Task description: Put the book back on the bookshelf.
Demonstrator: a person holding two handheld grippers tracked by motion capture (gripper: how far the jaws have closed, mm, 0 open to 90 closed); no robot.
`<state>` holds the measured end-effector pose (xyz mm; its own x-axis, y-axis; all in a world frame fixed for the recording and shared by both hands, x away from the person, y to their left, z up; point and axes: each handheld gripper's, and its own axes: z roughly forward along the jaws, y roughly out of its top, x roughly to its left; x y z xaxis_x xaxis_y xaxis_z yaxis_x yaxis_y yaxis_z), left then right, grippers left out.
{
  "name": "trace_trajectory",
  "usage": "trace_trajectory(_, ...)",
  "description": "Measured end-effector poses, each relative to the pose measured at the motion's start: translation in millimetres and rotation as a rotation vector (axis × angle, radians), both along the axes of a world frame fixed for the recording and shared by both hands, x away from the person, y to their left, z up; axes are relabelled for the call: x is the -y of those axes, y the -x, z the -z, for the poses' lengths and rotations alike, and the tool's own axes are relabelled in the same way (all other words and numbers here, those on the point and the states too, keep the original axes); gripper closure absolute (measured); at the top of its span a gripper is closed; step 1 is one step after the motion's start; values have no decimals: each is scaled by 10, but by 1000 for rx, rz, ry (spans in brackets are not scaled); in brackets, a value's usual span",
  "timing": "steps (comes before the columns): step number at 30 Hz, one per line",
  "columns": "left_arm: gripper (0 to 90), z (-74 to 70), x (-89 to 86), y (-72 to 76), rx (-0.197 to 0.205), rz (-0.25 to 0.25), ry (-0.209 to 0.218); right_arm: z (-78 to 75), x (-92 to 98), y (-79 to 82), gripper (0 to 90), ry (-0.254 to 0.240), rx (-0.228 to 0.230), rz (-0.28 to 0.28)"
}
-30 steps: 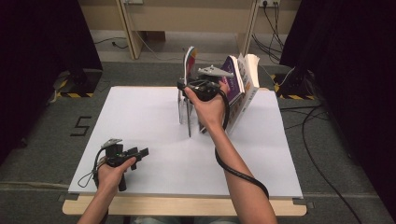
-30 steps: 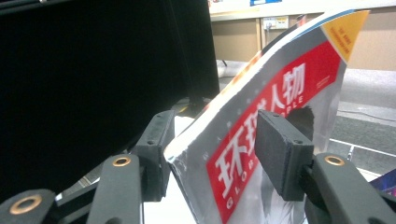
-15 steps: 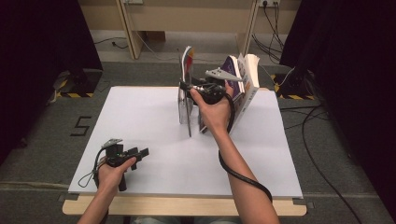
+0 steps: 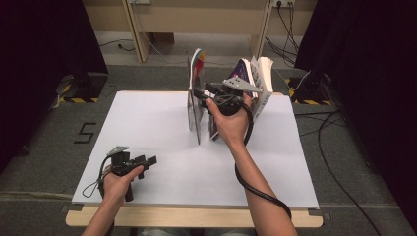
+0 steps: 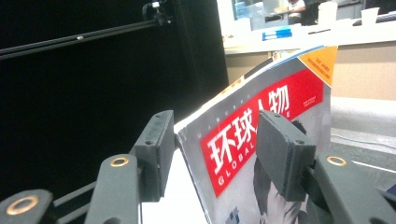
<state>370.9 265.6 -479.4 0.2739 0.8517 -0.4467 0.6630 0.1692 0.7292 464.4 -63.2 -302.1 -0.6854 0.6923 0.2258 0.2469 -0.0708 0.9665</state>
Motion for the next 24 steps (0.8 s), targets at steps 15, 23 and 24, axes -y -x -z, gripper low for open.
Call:
trace_trajectory(15, 386, 2, 2, 1, 1, 1, -6, 145, 94, 50, 484, 30, -13, 22)
trace_trajectory(23, 386, 4, 7, 1, -1, 3, -8, 240, 142, 54, 485, 39, -27, 32)
trace_trajectory(24, 385, 4, 7, 1, -1, 3, -7, 255, 148, 57, 485, 43, -31, 34)
